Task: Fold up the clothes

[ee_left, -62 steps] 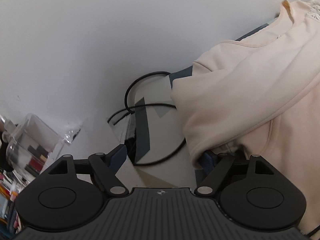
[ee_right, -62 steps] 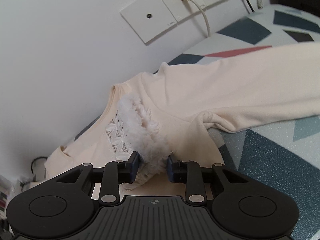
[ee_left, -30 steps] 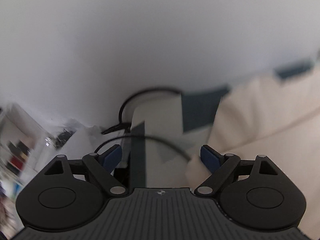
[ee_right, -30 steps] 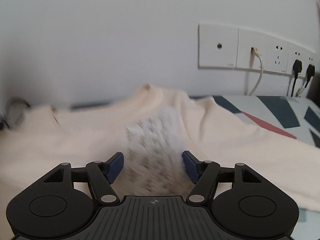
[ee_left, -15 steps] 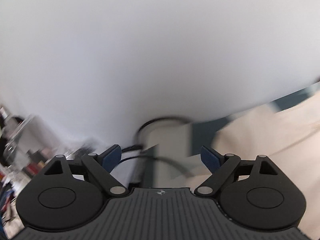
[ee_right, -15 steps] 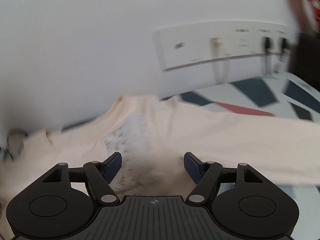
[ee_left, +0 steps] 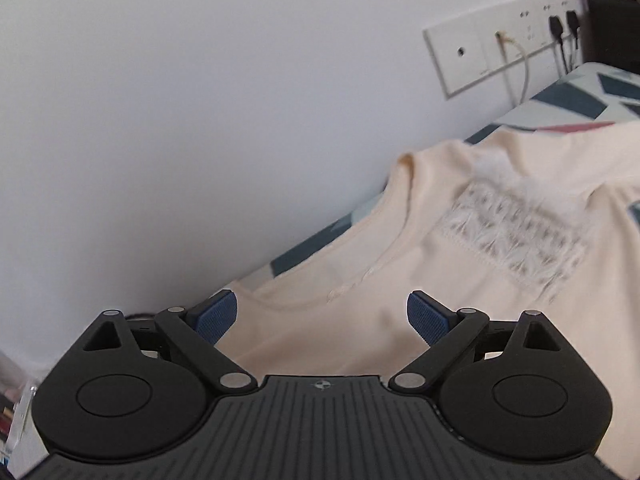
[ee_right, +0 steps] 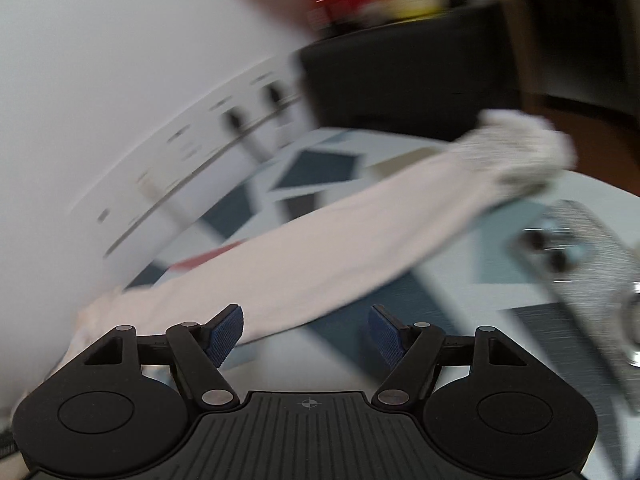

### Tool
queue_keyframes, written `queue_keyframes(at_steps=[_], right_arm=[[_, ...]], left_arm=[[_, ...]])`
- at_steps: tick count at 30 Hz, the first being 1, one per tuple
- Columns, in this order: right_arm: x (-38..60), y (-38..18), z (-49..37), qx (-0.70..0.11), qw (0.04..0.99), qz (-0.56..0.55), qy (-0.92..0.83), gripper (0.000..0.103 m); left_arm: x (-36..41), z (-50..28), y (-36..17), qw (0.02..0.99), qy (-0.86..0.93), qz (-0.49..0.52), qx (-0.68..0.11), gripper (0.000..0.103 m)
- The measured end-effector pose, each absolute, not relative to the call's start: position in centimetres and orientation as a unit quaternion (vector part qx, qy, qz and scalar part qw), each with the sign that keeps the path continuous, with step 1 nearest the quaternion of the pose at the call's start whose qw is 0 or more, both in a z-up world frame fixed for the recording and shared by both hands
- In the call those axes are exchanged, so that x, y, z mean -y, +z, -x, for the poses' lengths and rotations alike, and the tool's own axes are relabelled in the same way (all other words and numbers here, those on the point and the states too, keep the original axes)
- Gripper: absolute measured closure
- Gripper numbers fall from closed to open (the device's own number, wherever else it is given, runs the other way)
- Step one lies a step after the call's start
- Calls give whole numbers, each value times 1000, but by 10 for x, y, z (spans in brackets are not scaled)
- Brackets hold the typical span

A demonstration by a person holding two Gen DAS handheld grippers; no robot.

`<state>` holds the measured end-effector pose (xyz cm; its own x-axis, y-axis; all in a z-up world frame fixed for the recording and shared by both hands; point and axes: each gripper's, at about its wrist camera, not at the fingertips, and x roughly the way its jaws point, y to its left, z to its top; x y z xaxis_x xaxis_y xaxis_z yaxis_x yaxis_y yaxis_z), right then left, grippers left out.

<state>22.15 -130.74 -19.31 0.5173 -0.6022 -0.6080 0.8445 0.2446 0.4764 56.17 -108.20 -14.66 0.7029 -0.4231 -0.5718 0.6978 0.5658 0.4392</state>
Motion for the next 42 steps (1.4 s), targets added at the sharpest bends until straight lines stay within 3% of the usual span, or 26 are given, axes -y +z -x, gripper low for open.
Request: queue_keyframes(at_steps=[4,8,16,25,32,34,39,42], right_arm=[[1321,-184,-167,-109,743,-418,-510,37],[1337,-175,-129,-78,717,-434,-540,36],[1362,-173,-87,-49,700,-463,-541,36],[1418,-216,-96,-77,677,-520,-515,36],[1445,-236,-111,-69,667,-545,-504,38],[1451,-237,-115,-70,668,-542,-506,43],[1460,-233,-123,-76,674,-529,-510,75],[1448,-204,-146,-80,721,-458,-514,85]], left_arm=[[1078,-574,-109,874,-313,-294,-227,9],[1043,-586,-72,893,-292,-184,-290,9],[970,-570,-62,893,-235,8,-384,9],[1015,-511,-74,891,-232,-78,-383,9],[1008,-500,-77,895,-206,-73,-388,9],[999,-503,-79,900,-188,-67,-388,9],[968,-508,-85,907,-144,-41,-395,9],[948,-512,-90,907,-128,-20,-401,9]])
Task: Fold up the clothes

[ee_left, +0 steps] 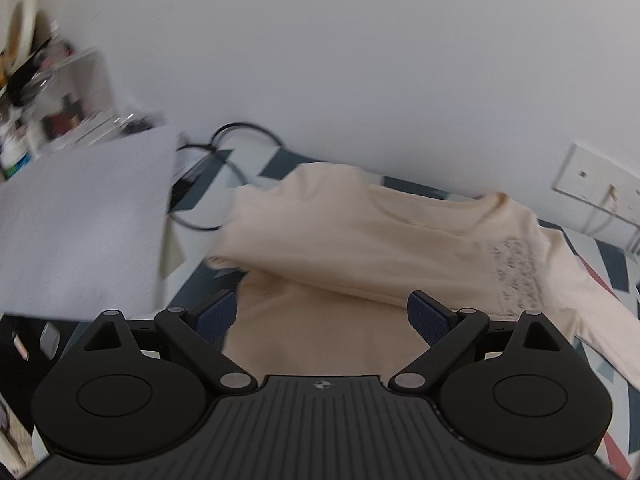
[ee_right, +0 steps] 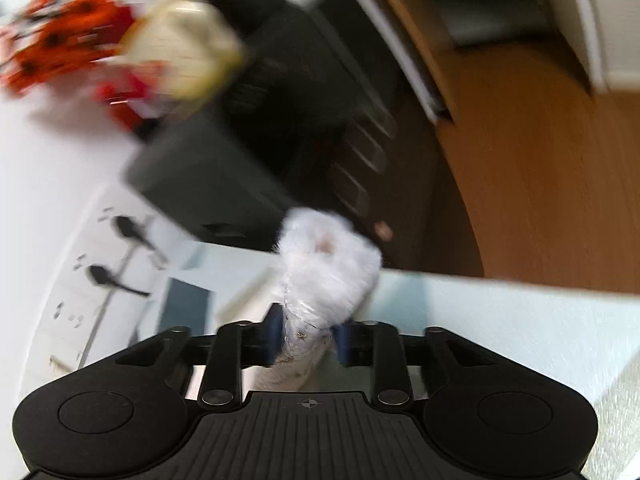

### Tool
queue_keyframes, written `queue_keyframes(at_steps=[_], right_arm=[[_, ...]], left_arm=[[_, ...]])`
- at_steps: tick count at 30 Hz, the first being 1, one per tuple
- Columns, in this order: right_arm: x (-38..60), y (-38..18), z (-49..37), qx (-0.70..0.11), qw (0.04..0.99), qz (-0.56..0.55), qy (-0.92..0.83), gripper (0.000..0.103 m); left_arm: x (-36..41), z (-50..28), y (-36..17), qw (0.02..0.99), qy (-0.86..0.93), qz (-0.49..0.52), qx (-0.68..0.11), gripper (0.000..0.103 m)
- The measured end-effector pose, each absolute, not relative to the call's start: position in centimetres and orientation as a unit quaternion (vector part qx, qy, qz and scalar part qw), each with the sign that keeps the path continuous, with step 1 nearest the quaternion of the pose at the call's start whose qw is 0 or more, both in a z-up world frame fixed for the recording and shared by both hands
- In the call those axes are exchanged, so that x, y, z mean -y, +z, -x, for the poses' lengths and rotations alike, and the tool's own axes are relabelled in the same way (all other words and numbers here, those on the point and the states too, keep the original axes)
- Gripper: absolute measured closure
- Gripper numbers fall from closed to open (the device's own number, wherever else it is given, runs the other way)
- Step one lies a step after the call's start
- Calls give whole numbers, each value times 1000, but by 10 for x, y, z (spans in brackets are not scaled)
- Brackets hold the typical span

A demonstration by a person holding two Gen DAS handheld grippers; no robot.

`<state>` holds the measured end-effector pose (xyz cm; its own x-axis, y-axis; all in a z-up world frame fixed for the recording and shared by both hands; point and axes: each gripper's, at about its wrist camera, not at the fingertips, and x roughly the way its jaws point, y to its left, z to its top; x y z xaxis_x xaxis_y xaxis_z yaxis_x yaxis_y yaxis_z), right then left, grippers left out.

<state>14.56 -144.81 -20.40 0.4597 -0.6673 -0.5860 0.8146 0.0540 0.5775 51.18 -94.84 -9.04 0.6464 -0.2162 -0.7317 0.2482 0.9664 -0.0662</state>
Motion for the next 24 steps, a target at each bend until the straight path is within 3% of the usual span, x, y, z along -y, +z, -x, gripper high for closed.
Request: queue_keyframes(at_steps=[8,15,24], right_arm=[[1392,-111,-278,-83,873,-264,-402,90],[1297,-74,-438,-116,955,-148,-228,90],[1123,-148,-582,-228,973,29,-26,91]], left_arm=[[905,-534,-106,899,-136,44,-415,9],[871,-568,-107,900,-162,86,-396,9],[838,-639,-120,872,-211,136,-420,8]])
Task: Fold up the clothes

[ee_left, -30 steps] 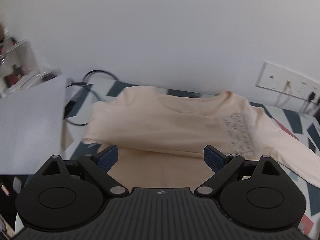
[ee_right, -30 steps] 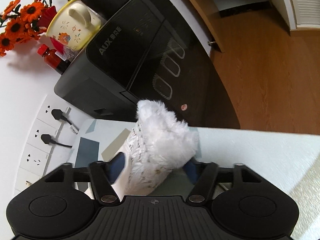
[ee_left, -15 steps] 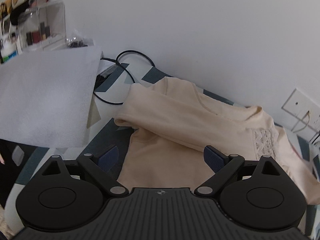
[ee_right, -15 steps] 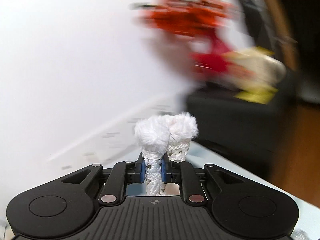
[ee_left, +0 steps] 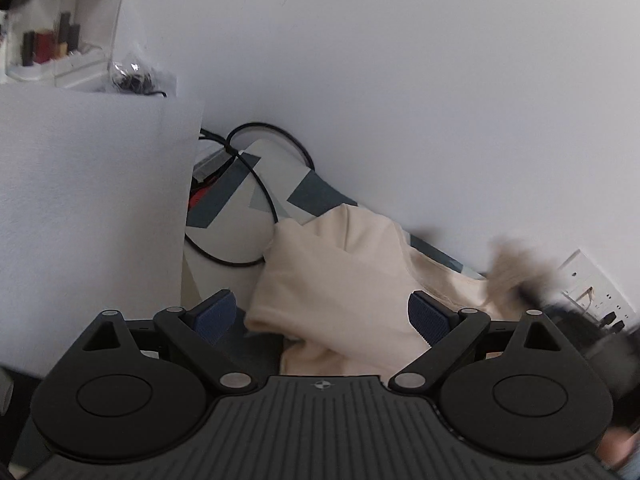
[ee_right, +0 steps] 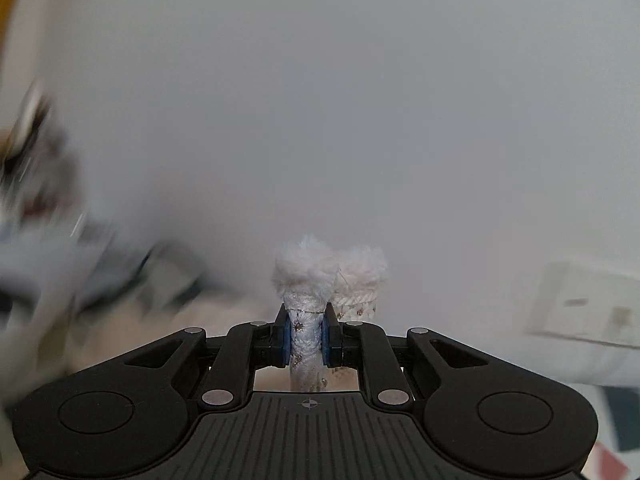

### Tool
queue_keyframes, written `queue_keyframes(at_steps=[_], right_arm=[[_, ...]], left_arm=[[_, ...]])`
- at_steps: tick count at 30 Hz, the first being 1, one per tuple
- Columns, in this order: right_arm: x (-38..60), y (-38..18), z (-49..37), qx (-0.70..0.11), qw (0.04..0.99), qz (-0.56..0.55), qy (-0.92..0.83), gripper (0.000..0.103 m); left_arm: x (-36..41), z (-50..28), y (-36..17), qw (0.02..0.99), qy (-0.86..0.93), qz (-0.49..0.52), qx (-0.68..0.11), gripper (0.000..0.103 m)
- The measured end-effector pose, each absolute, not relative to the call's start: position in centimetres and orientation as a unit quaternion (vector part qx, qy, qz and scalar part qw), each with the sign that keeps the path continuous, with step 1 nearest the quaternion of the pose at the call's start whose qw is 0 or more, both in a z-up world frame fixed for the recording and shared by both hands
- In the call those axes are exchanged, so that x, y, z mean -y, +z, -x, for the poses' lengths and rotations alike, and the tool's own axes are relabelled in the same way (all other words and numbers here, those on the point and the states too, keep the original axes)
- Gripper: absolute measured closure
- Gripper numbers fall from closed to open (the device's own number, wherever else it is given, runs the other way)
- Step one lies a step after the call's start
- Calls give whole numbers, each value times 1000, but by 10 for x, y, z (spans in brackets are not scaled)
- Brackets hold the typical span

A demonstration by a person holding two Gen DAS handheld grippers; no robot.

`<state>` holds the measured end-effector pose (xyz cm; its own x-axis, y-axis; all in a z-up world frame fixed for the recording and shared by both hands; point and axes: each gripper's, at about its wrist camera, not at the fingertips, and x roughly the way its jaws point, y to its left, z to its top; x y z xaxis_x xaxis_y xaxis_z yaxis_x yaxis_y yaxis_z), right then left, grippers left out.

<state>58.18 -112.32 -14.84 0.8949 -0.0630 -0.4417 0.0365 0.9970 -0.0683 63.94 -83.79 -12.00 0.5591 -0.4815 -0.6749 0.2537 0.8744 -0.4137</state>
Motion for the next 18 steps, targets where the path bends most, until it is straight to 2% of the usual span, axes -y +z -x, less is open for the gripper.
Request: queue_keyframes(at_steps=[4,7,9,12,18], right_arm=[[1076,-192,-598,-285,955,79,6,90],[1070,-202,-594,-308,948,76,10,84],[1068,-200,-584,-315,947,66,8,64],[1086,-186,-563,-319,948,7,-13,57],[1141,-167,-507,-312,933,-156,-86,56]], left_arm=[[842,-670,-133,846,-239,151,-452,8],[858,-687,-138,830,-262,148,-469,8],[872,-695,-141,822,-277,144,-477,8],[898,-704,-150,803,-304,138,-494,8],[960,-703,-177,761,-348,109,-537,8]])
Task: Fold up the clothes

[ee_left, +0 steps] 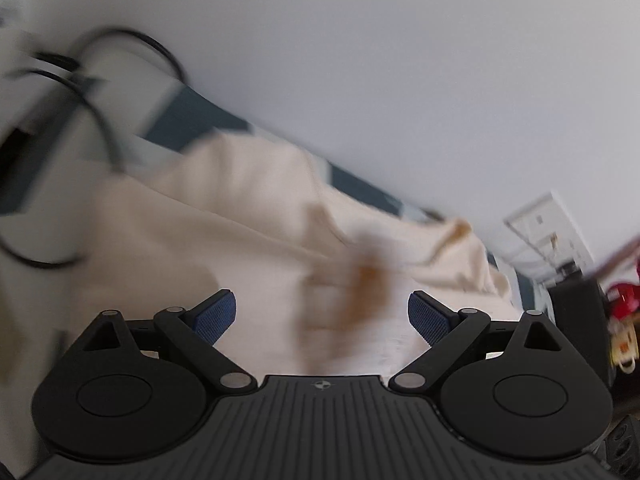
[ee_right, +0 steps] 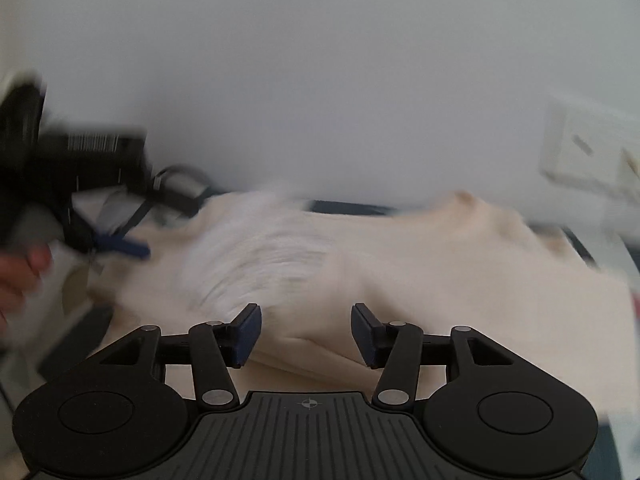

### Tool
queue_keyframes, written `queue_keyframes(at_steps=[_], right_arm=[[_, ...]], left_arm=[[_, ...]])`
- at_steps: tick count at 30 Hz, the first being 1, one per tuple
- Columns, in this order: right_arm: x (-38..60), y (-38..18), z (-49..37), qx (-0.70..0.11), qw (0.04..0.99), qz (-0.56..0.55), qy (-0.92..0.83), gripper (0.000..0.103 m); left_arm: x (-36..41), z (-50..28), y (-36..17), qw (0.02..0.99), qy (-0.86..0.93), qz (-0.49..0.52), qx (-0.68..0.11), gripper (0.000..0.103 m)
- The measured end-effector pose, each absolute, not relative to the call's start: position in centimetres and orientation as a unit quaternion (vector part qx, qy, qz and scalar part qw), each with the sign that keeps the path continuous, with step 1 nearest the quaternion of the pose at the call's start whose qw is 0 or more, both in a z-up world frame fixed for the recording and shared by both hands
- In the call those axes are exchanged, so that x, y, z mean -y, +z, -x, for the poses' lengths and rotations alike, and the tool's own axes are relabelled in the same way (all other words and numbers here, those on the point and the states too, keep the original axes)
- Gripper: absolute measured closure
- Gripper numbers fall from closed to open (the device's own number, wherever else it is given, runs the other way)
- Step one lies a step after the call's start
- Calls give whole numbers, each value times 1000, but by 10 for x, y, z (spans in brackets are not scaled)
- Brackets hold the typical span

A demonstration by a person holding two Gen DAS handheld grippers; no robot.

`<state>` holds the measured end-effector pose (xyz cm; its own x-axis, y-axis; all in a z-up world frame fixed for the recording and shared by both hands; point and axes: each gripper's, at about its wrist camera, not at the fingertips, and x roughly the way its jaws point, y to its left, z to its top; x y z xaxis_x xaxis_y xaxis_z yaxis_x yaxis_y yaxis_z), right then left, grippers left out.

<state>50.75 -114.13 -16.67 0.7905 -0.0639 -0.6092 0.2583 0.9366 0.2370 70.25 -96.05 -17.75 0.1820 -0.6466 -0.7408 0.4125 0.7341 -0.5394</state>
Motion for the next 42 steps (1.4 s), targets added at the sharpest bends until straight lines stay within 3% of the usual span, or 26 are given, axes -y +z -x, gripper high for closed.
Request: queue_keyframes(at_steps=[7,17,18,20,22,24,30,38,42], right_arm=[[1192,-170,-442,-285,898,-287,-172,56],[1223,-188,-401,-267,867,-352,-230,56],[1224,-189,-400,-266,867,-353,-231,56],[1227,-191,-402,-266,864,-358,-232,56],[1232,-193,-401,-262,859,-373,-233,56],[1236,-195,-400,-255,852,-394,-231,54],[1245,-205,-398,-233,829,-458,-220,46],[1255,-234,-402,-140,737,-645,-147,45],[1264,-236,-404,-88,714,-673,-170,46]], left_arm=[[986,-695,-196,767,-330,69,-546,8],[998,-682,-201,735,-355,77,-572,10],[999,-679,-200,734,-357,82,-572,14],[1000,-675,-199,730,-360,92,-573,36],[1000,-676,-199,731,-355,102,-574,72],[998,-677,-198,732,-352,115,-572,83],[992,-663,-163,756,-382,126,-517,88],[986,-642,-80,766,-455,150,-429,88],[980,-635,-52,781,-464,155,-389,88]])
